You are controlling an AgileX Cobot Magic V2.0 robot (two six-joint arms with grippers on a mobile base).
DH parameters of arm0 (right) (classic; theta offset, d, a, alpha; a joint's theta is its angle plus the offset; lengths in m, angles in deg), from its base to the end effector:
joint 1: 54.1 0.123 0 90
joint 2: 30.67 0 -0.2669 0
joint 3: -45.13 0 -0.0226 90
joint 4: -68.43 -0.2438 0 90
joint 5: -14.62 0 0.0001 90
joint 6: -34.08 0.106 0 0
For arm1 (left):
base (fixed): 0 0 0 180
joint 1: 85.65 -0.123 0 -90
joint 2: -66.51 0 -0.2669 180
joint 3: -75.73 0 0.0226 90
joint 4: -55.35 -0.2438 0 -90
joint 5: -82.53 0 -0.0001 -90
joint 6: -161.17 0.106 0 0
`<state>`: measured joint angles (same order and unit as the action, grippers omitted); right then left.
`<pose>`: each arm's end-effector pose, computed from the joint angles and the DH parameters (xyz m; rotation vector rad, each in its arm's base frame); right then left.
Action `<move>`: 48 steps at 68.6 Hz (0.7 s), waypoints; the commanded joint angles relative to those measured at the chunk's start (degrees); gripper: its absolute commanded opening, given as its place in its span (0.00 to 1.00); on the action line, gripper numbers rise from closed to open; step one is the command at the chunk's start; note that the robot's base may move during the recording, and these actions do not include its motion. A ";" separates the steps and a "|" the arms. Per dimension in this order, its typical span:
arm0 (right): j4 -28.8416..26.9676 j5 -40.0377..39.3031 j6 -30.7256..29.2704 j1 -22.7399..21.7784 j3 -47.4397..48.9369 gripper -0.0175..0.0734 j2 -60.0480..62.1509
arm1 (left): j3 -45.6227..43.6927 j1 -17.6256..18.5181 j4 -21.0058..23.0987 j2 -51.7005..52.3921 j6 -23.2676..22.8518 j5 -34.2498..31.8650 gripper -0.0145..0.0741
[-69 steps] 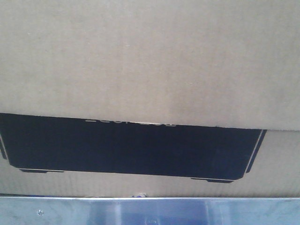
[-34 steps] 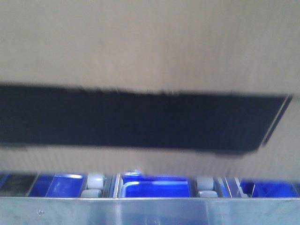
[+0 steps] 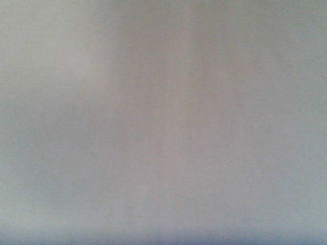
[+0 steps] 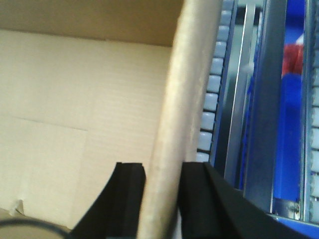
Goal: Grab box from left shelf to table start
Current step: 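Lift the box with both grippers and pull it off the shelf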
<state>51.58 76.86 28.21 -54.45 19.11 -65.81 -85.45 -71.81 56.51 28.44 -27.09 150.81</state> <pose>0.0711 0.0268 0.3591 -0.1059 2.1258 0.2953 0.0659 -0.0183 0.3786 0.1093 2.1921 -0.2426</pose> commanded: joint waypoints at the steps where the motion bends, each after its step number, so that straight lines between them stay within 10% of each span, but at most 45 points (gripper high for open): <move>1: 2.32 -7.24 -1.20 -0.52 1.57 0.26 2.96 | -1.18 0.11 -0.70 4.26 -1.07 -9.22 0.05; 48: -2.12 -12.75 -1.20 -0.52 1.85 0.26 15.07 | -1.07 0.11 -0.70 17.41 -1.07 -12.42 0.05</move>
<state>47.01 72.35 27.76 -54.68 19.21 -50.20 -84.41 -71.81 56.03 46.26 -26.75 146.98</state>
